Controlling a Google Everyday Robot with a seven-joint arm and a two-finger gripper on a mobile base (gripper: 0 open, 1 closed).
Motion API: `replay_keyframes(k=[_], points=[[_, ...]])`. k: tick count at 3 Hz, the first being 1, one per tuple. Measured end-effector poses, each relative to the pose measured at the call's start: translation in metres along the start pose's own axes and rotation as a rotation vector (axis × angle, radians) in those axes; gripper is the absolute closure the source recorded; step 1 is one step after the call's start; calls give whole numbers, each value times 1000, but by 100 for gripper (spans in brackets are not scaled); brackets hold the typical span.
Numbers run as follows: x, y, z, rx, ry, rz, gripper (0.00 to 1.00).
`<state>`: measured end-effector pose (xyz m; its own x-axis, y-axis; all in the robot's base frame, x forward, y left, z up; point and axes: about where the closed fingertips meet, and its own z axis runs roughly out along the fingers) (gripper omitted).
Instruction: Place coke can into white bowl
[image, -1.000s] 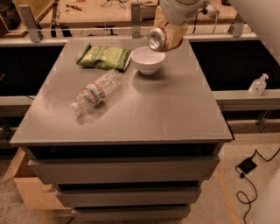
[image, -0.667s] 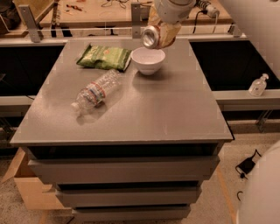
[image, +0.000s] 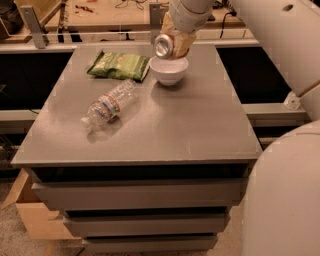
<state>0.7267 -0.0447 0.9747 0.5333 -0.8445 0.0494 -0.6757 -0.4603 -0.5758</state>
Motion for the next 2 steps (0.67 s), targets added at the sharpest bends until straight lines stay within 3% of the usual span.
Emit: replay_keyframes(k=[2], points=[[-18, 1, 33, -31, -92, 8, 100]])
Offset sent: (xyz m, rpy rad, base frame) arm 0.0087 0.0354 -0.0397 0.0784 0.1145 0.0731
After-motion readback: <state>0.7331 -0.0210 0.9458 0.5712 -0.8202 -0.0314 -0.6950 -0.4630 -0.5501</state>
